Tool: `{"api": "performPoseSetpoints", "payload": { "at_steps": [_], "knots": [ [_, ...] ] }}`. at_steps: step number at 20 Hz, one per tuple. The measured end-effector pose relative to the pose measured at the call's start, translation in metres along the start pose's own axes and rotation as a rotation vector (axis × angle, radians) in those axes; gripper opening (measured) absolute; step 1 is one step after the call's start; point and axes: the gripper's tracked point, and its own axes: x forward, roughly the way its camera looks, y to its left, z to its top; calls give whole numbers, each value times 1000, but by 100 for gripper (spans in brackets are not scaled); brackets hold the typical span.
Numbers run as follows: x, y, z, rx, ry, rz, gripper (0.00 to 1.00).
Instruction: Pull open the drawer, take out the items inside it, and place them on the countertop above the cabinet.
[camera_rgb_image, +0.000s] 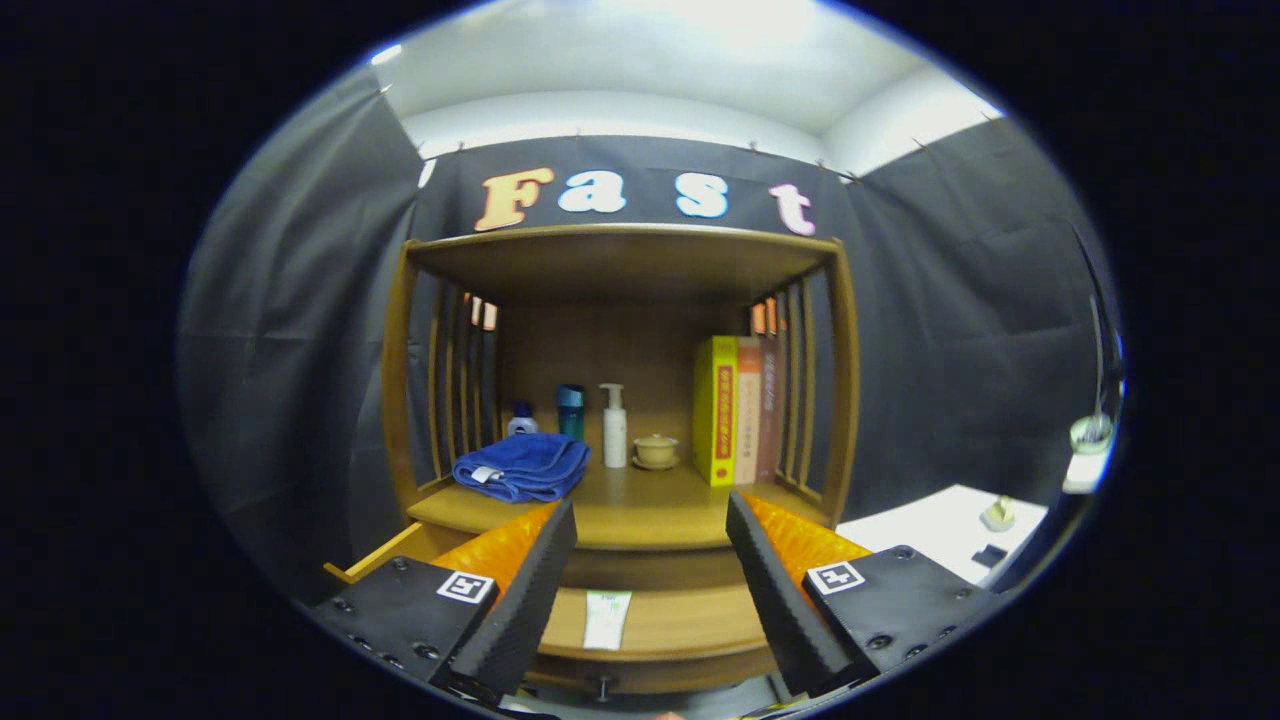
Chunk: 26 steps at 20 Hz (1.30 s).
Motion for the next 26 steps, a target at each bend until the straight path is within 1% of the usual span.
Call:
{"api": "performPoseSetpoints", "payload": {
  "at_steps": [1,3,6,8,10,12,16,18,22,26],
  "knots": [
    [11,5,-2,-47,39,21,99],
    [40,11,-18,-85,153,33,98],
    [73,32,-82,-77,424,88,98],
    [83,35,-130,-79,623,102,98],
    [82,50,-174,-36,785,138,98],
    [77,57,-217,-18,904,138,98],
    [77,52,-264,-57,1047,117,96],
    [73,55,-280,-45,1100,115,96],
    [66,71,-305,-26,1170,140,93],
    [65,78,-325,25,1212,121,90]
  ]
}}
